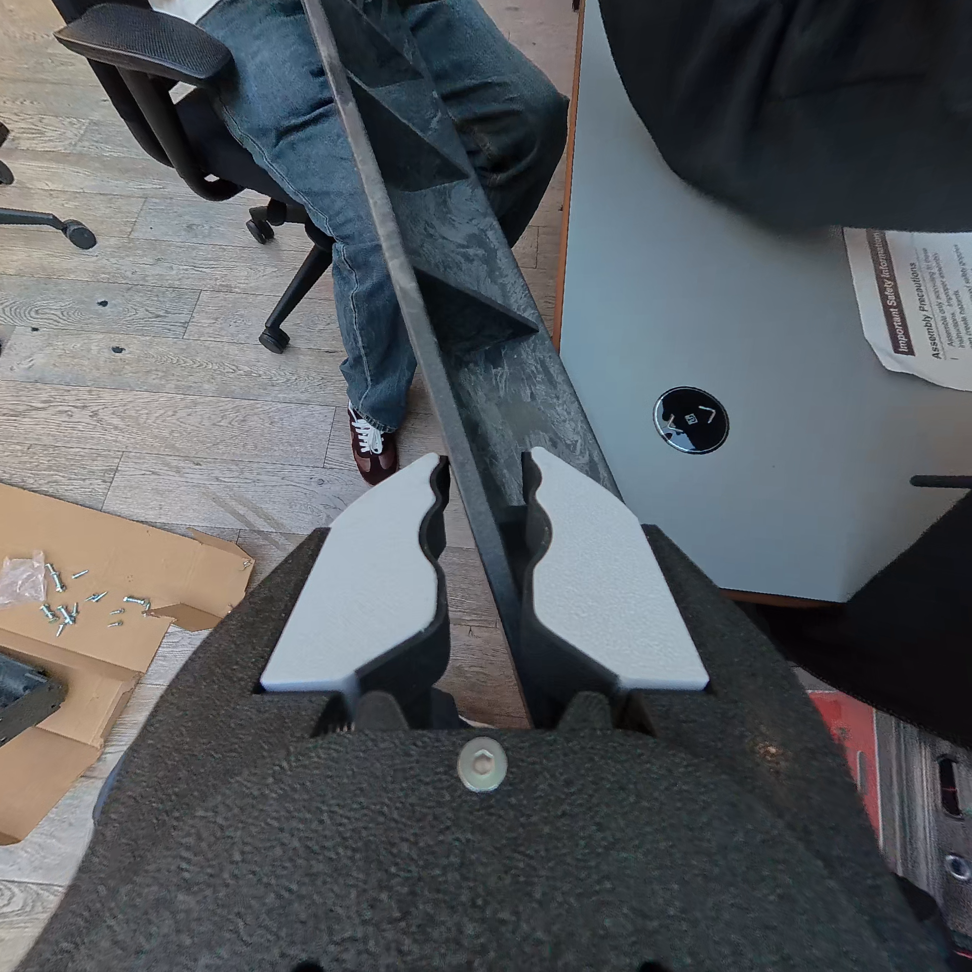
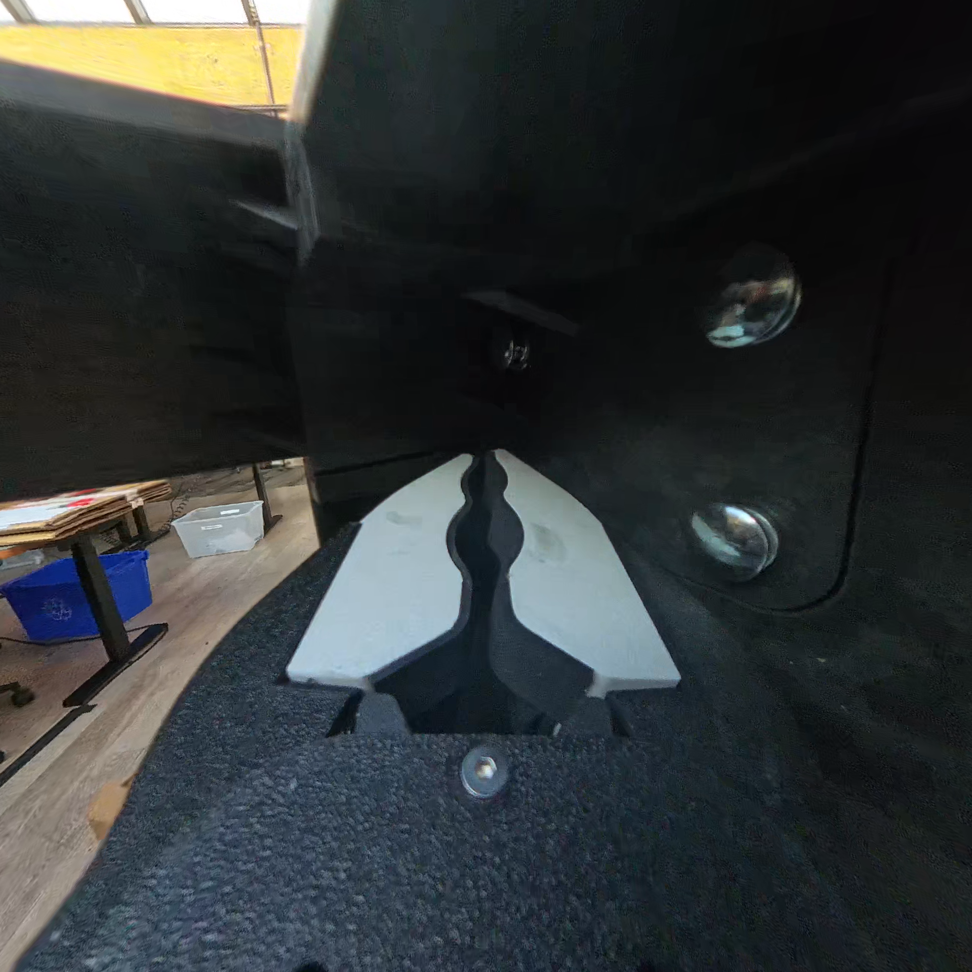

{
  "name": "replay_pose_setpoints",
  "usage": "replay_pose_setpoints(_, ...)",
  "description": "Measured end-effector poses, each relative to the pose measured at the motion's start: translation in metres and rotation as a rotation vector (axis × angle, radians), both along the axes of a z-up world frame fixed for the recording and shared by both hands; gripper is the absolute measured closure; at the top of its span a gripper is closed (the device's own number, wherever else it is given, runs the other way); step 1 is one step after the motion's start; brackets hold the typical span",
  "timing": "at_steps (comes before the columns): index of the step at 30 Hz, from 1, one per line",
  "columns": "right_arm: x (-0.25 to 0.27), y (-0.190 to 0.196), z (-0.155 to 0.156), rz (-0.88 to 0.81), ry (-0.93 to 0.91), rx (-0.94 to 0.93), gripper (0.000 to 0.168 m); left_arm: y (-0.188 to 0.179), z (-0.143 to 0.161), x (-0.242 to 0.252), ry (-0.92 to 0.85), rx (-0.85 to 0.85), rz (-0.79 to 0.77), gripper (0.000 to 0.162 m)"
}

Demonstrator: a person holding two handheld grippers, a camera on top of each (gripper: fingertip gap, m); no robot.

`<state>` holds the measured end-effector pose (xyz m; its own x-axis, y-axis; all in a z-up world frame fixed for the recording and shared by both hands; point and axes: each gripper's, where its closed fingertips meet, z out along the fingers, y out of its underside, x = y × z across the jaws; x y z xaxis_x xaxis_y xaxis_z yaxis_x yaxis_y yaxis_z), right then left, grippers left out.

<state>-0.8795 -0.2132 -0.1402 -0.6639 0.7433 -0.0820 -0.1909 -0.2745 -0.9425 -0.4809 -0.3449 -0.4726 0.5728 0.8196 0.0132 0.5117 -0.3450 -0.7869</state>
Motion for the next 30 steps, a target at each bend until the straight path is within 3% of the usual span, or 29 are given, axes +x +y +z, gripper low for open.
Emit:
replay_pose_setpoints(3,0.01,0.001,0.013,-0.044,0.07,0.005,0.168,0.0,0.0,0.0,-0.002,0.008,-0.002,0.135)
replay_pose_setpoints(8,0.024,0.016,0.042,-0.018,0.138,-0.177,0.168,0.0,0.0,0.0,-0.002,0.008,-0.004,0.135)
replay_pose_setpoints(16,0.002,0.014,0.035,-0.144,0.069,-0.099,0.168,0.0,0.0,0.0,0.0,-0.004,-0.005,0.135)
replay_pose_setpoints(19,0.022,0.015,0.04,-0.052,0.139,-0.114,0.168,0.0,0.0,0.0,-0.001,0.0,-0.004,0.135)
replay_pose_setpoints(24,0.038,0.05,0.045,-0.016,0.15,-0.204,0.168,0.0,0.0,0.0,0.0,0.002,0.0,0.135)
replay_pose_setpoints(27,0.022,0.079,0.039,-0.085,0.074,-0.276,0.168,0.0,0.0,0.0,0.002,-0.005,-0.002,0.135)
replay_pose_setpoints(30,0.024,0.085,0.04,-0.055,0.061,-0.314,0.168,0.0,0.0,0.0,0.003,-0.013,-0.005,0.135)
